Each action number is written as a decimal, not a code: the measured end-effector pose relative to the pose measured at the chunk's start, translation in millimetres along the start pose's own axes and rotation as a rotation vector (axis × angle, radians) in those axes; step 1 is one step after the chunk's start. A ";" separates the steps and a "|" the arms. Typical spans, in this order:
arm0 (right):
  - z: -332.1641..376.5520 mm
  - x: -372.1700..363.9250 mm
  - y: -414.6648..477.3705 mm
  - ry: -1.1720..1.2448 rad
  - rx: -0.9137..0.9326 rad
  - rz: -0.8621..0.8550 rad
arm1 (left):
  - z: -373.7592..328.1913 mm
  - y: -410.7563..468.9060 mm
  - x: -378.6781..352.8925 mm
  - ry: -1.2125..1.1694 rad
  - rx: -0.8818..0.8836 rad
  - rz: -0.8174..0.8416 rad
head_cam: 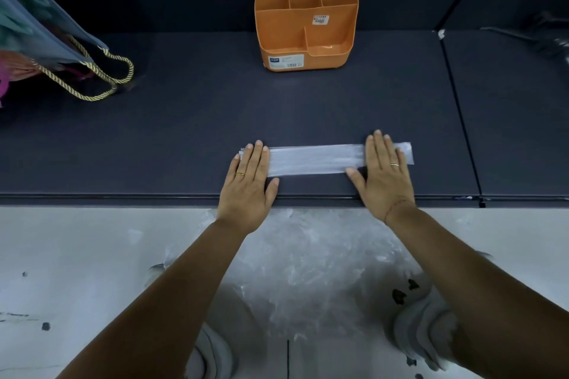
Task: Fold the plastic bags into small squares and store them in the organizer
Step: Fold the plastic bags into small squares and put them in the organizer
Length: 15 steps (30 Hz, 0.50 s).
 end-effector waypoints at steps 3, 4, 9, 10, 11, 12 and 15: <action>-28.3 4.0 -3.8 0.065 -0.069 -0.058 | -0.9 0.2 0.4 0.011 -0.003 0.024; -34.9 7.2 -4.6 0.121 -0.080 -0.107 | -0.5 0.3 0.8 0.018 -0.009 0.033; -55.4 33.3 6.6 0.336 -0.155 -0.263 | -11.7 5.6 14.4 0.002 0.017 -0.005; -58.0 36.1 11.0 0.339 -0.169 -0.230 | -22.5 5.8 17.8 -0.024 0.017 -0.027; -60.3 38.2 14.5 0.340 -0.177 -0.201 | -35.7 5.3 19.6 -0.065 0.016 -0.027; -62.1 39.6 16.7 0.343 -0.183 -0.176 | -49.3 4.0 19.4 -0.113 0.027 -0.010; -65.0 38.2 18.6 0.365 -0.196 -0.104 | -77.1 0.2 11.5 -0.235 0.135 0.053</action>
Point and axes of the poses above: each hand's wrist, its own y-axis towards the middle knuckle, its own x-axis out of the back of the hand, z = x × y, the point moved 5 cm from there along y, towards the middle knuckle, and after that the axes turned 5 degrees about x, right-handed, at the moved point
